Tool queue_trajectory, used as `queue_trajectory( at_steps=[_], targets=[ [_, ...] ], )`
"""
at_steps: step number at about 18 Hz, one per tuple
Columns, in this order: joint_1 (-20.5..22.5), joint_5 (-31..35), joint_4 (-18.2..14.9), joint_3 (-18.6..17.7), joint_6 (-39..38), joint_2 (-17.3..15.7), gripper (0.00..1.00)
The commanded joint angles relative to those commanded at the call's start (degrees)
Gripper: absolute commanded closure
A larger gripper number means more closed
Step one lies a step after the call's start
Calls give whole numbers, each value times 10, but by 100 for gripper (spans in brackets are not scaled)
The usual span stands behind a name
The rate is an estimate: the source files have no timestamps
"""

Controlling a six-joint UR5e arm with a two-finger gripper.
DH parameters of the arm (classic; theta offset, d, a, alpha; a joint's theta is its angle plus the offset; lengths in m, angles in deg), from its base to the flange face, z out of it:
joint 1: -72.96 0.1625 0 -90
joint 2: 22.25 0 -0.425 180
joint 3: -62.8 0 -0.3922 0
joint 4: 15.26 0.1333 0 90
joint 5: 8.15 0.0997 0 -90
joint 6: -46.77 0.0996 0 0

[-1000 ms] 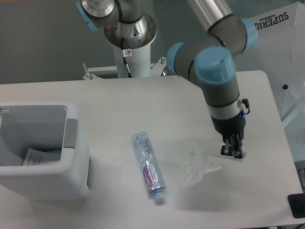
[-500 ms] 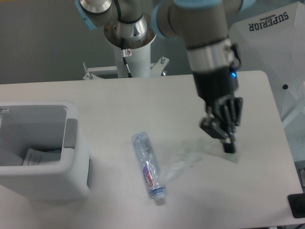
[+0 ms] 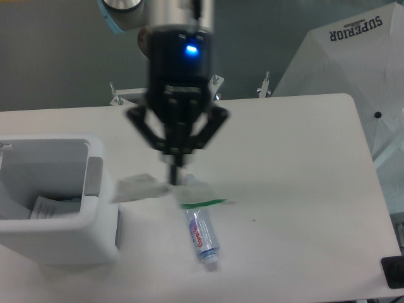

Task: Place the trash in the trash can
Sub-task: 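Lift the bag and carry it over the white trash bin, then lower the bag into the bin and open the gripper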

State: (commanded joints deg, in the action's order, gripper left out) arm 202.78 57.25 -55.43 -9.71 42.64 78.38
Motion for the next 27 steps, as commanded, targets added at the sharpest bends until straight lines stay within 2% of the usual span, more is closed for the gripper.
queue_trajectory(
  at_steps=[3,8,12,17,25,27],
  targets=[
    [-29,0,0,-4,-27,-6,100],
    [-70,-1,4,-16,-15,-4,100],
    [-90,-1,4,-37,-15,-5,100],
    [-106,-1,4,-45,-16,0,100],
    [-122,-1,4,-104,-21,-4,100],
    [-123,-1,4,-121,-21,-14,100]
  ],
)
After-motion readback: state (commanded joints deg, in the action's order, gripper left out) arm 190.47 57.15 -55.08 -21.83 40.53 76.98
